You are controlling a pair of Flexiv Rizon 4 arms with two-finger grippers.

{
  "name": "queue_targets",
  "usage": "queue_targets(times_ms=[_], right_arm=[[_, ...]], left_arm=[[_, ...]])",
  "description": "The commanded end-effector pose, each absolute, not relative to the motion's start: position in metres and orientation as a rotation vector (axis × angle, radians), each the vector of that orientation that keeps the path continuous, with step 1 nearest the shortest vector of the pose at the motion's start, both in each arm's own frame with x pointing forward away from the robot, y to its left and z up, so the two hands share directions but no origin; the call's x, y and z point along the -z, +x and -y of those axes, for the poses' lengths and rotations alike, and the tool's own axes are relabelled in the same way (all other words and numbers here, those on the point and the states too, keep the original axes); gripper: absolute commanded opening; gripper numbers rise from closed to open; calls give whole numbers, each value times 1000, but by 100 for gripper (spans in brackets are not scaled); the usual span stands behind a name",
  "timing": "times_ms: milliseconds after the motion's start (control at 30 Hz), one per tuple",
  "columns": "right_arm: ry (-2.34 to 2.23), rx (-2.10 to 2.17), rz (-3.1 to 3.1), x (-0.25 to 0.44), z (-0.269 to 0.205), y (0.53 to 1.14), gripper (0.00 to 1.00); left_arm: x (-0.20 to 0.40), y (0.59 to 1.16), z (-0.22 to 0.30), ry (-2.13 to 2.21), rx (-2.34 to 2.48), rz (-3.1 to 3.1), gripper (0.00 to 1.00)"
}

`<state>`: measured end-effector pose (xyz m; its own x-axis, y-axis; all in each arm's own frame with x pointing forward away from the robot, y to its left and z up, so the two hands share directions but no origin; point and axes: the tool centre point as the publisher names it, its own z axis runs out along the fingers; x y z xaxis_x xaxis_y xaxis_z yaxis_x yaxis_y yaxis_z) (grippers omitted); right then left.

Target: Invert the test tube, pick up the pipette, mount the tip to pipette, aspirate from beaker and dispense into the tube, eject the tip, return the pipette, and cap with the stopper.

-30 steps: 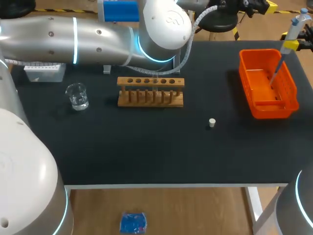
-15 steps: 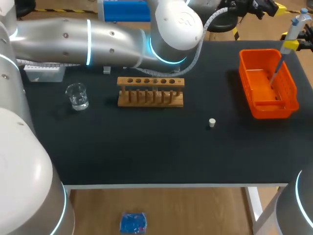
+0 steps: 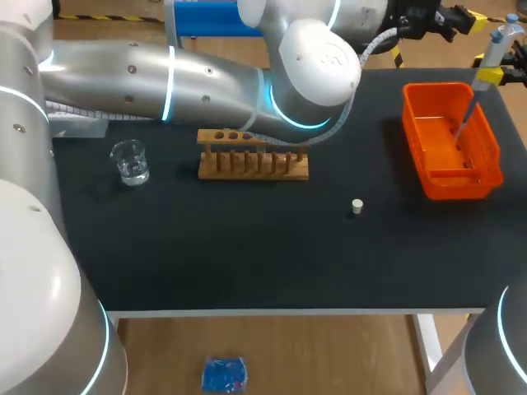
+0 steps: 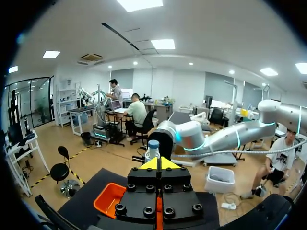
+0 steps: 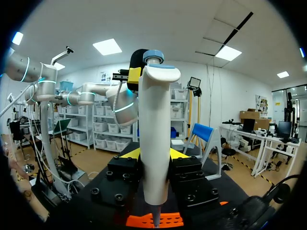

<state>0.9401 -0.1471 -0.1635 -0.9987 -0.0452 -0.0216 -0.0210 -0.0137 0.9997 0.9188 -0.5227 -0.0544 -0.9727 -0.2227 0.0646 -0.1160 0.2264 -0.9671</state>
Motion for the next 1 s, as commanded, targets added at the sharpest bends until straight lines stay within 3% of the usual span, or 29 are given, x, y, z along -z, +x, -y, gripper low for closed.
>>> queue_targets(times_ms=[33,1000], right_arm=[[81,2221,2192,164,149,942,0],[81,2221,2192,164,149,942,0]], left_arm=[[59,918,532,-343,1896,-2354,0],[59,943,544,-241,1858,-2347,0]])
